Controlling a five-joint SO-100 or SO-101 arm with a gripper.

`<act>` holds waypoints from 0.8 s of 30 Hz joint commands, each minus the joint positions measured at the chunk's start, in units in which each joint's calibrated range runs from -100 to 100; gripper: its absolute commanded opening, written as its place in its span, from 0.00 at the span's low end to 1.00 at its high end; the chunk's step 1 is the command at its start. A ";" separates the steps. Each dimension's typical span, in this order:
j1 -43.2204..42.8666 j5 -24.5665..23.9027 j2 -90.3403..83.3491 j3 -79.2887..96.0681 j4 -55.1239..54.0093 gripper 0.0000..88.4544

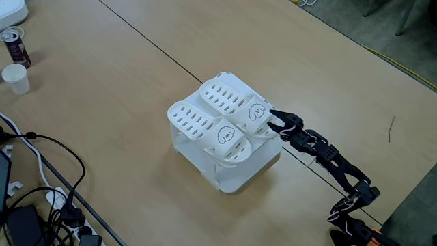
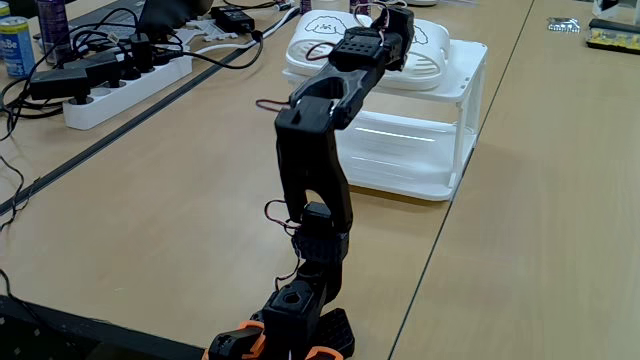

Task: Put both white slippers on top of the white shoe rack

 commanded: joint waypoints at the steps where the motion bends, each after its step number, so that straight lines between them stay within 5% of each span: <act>1: 0.57 0.42 -9.66 2.66 -0.18 0.19; 4: 1.63 0.42 -12.85 7.17 -0.09 0.00; 24: 0.73 0.42 -14.70 21.43 -0.18 0.01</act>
